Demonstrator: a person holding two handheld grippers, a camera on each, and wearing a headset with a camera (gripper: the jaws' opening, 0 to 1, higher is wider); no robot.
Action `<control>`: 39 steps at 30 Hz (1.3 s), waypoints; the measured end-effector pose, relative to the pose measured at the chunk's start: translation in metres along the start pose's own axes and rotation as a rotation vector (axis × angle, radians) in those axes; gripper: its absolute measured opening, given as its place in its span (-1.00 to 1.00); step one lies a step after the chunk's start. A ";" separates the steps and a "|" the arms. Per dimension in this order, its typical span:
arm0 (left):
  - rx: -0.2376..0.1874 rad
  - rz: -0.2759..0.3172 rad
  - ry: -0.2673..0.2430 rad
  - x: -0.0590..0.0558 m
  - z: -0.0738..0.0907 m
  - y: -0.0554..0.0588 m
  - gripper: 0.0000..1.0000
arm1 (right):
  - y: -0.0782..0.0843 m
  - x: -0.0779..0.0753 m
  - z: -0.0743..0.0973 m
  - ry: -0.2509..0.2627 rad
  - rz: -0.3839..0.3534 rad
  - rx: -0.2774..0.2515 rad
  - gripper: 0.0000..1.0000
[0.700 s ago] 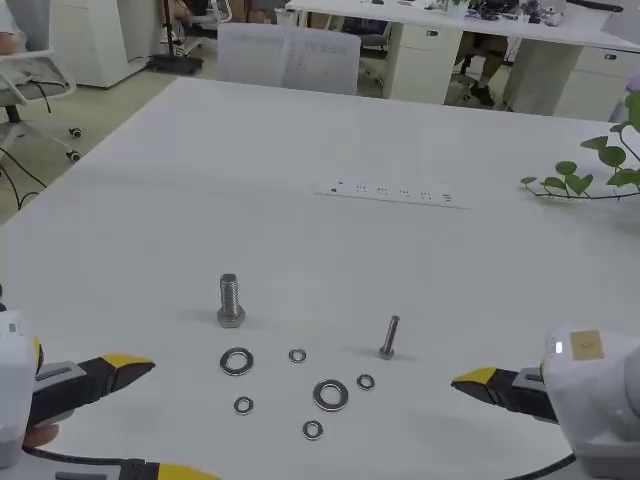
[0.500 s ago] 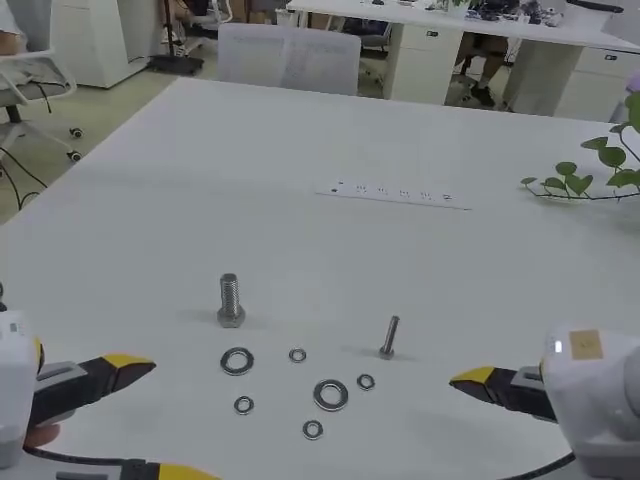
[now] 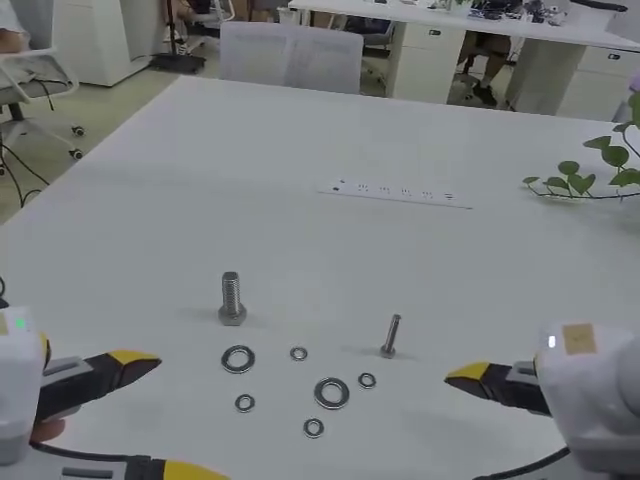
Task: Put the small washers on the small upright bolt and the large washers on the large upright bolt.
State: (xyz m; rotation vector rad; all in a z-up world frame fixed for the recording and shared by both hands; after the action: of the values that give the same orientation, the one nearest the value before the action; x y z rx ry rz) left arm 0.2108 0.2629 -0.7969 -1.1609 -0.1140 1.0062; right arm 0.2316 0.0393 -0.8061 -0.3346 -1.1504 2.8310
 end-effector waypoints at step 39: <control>0.022 -0.039 0.001 -0.012 -0.005 -0.001 0.79 | -0.043 -0.004 -0.040 -0.181 0.278 0.063 0.45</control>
State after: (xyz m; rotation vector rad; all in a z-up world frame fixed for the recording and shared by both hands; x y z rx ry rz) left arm 0.2075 0.2507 -0.7934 -1.1349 -0.1244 0.9703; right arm 0.2441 0.0966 -0.8033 -0.2572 -1.1200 3.1903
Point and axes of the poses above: the centre of the closed fingertips' face, and the gripper's own axes: z roughly backward along the fingers, x roughly to its left, y roughly out of its underside, the point moved 3 cm from there along z, roughly backward along the fingers, and after that the axes turned 14 degrees about z, right-handed, at the moved point
